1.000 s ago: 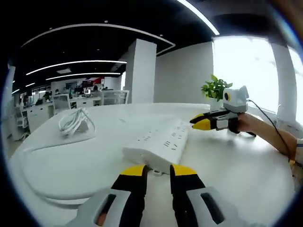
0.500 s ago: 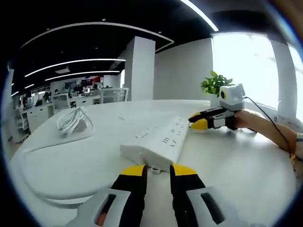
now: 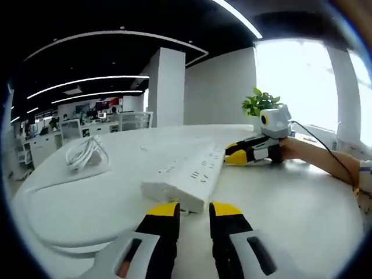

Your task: Straighten the power strip on the desk, plug the charger into it

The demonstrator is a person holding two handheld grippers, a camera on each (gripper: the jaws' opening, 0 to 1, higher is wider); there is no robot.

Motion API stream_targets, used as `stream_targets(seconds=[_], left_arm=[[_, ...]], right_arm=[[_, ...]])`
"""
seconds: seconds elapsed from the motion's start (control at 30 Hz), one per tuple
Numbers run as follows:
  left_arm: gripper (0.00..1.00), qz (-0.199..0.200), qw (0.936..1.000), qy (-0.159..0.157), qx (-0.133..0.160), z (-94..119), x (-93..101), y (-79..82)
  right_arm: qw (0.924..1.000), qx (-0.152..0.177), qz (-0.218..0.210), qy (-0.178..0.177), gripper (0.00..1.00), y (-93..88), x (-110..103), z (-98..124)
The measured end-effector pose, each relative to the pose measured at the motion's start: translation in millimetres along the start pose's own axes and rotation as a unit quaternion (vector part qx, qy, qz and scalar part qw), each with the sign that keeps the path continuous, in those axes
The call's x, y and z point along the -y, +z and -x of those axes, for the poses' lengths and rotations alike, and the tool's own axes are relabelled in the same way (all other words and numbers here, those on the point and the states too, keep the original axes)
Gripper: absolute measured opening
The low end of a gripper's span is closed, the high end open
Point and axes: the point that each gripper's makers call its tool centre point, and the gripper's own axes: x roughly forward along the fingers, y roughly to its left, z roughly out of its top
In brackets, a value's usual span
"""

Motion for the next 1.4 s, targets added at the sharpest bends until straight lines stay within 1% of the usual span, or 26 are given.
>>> stream_targets(seconds=[0.13, 0.23, 0.33, 0.4, 0.47, 0.53, 0.7, 0.73, 0.8, 0.97, 1.03, 1.1, 1.4], left_arm=[[0.26, -0.008, 1.0000, 0.004, -0.001, -6.8, -2.0, 0.2], [0.25, -0.008, 1.0000, 0.002, 0.001, -9.6, -2.6, 1.3], [0.22, -0.015, 0.9998, 0.015, 0.000, -11.0, -9.3, 1.9], [0.22, -0.013, 0.9997, 0.021, 0.003, -12.0, -12.5, 2.3], [0.22, -0.012, 0.9996, 0.026, 0.006, -12.9, -14.4, 2.5], [0.23, -0.012, 0.9994, 0.031, 0.008, -13.6, -15.8, 2.7], [0.23, -0.002, 0.9995, 0.029, 0.009, -14.1, -16.2, 3.5], [0.23, 0.000, 0.9996, 0.028, 0.009, -14.1, -16.2, 3.6], [0.22, 0.003, 0.9995, 0.029, 0.010, -14.3, -16.4, 3.7], [0.22, 0.006, 0.9995, 0.030, 0.009, -14.5, -16.4, 3.7], [0.22, 0.007, 0.9995, 0.031, 0.009, -14.5, -16.1, 3.7], [0.22, 0.008, 0.9995, 0.030, 0.008, -14.1, -16.0, 3.7], [0.22, 0.011, 0.9995, 0.029, 0.006, -12.1, -15.6, 3.4]], right_arm=[[1.0000, 0.004, -0.002, 0.001, 0.27, 1.7, -2.3, 0.0], [1.0000, 0.005, -0.005, 0.001, 0.27, 2.5, -4.4, -2.2], [1.0000, 0.004, -0.006, 0.000, 0.30, 3.4, -6.3, -7.1], [0.9999, 0.005, -0.009, 0.000, 0.30, 3.2, -6.2, -7.5], [0.9999, 0.005, -0.011, -0.002, 0.30, 2.7, -11.0, -7.0], [0.9999, 0.005, -0.010, -0.004, 0.30, 2.7, -9.4, -7.2], [0.9998, 0.007, -0.019, -0.005, 0.30, 2.7, -7.4, -6.9], [0.9998, 0.007, -0.020, -0.005, 0.30, 1.8, -13.3, -6.0], [0.9998, 0.005, -0.019, -0.006, 0.30, 1.4, -16.9, -5.2], [0.9998, 0.002, -0.019, -0.006, 0.29, 0.8, -13.0, -4.1], [0.9998, 0.001, -0.019, -0.006, 0.29, 0.3, -14.3, -2.9], [0.9998, -0.001, -0.016, -0.006, 0.28, -0.9, -20.5, -0.8], [0.9999, -0.005, -0.013, -0.004, 0.28, 0.1, -13.7, 1.5]])
